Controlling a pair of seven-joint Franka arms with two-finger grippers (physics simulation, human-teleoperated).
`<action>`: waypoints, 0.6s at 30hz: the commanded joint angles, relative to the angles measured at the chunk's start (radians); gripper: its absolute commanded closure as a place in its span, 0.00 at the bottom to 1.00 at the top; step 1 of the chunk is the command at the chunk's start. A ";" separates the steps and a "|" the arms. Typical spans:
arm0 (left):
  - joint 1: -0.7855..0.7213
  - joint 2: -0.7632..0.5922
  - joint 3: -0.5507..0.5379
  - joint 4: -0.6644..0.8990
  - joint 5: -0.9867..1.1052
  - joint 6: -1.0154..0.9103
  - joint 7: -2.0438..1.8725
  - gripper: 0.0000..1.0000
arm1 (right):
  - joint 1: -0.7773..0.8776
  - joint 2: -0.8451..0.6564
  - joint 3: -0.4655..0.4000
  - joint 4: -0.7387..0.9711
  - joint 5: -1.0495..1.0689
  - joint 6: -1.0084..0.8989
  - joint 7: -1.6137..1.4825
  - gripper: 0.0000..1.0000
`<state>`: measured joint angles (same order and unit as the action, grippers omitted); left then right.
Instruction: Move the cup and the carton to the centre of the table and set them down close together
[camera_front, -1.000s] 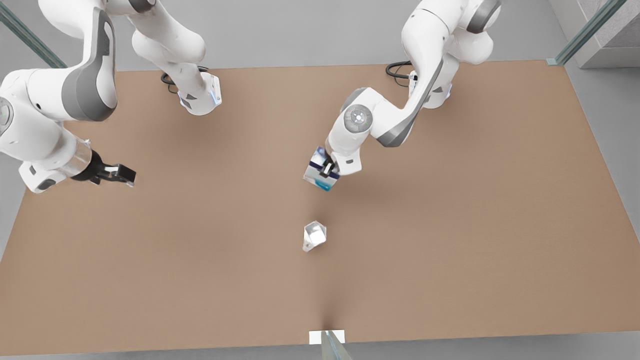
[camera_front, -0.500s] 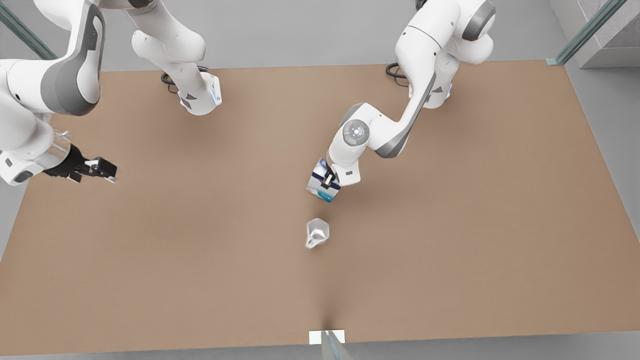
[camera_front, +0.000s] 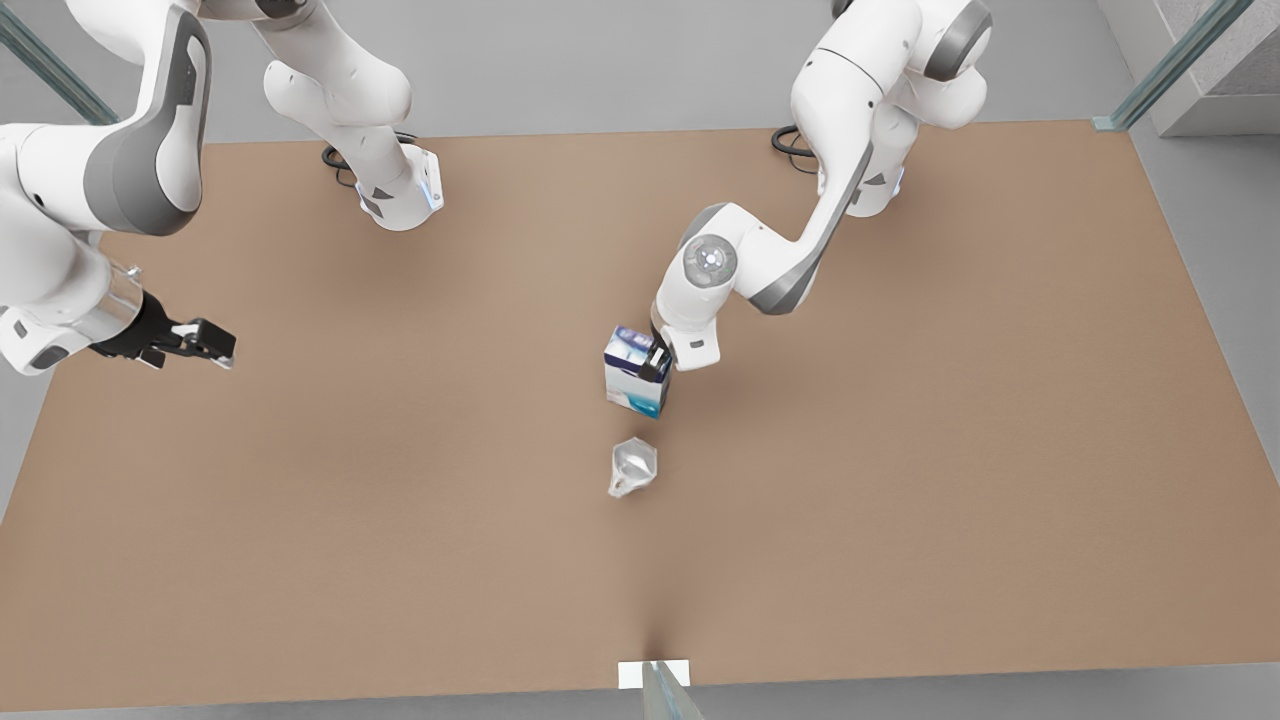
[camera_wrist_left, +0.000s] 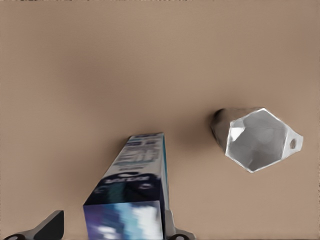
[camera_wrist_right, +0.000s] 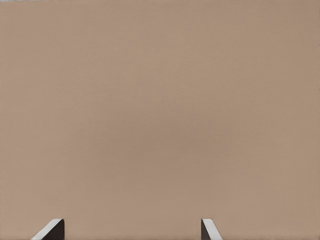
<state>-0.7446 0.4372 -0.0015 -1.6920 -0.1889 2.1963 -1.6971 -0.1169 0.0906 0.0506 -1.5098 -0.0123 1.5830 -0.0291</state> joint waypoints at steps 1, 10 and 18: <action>0.002 -0.002 0.000 0.000 0.002 0.000 0.000 0.00 | 0.000 0.000 0.000 -0.003 0.000 -0.001 0.000 0.00; 0.266 -0.192 0.063 0.138 0.072 -0.566 0.962 0.00 | -0.023 0.000 -0.003 -0.004 0.005 -0.002 -0.005 0.00; 0.522 -0.255 0.075 0.137 0.181 -0.610 1.662 0.00 | -0.021 0.000 -0.012 -0.004 0.005 0.000 -0.005 0.00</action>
<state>-0.2096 0.1748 0.0738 -1.5583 -0.0238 1.5831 -0.0363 -0.1399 0.0906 0.0383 -1.5141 -0.0077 1.5831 -0.0337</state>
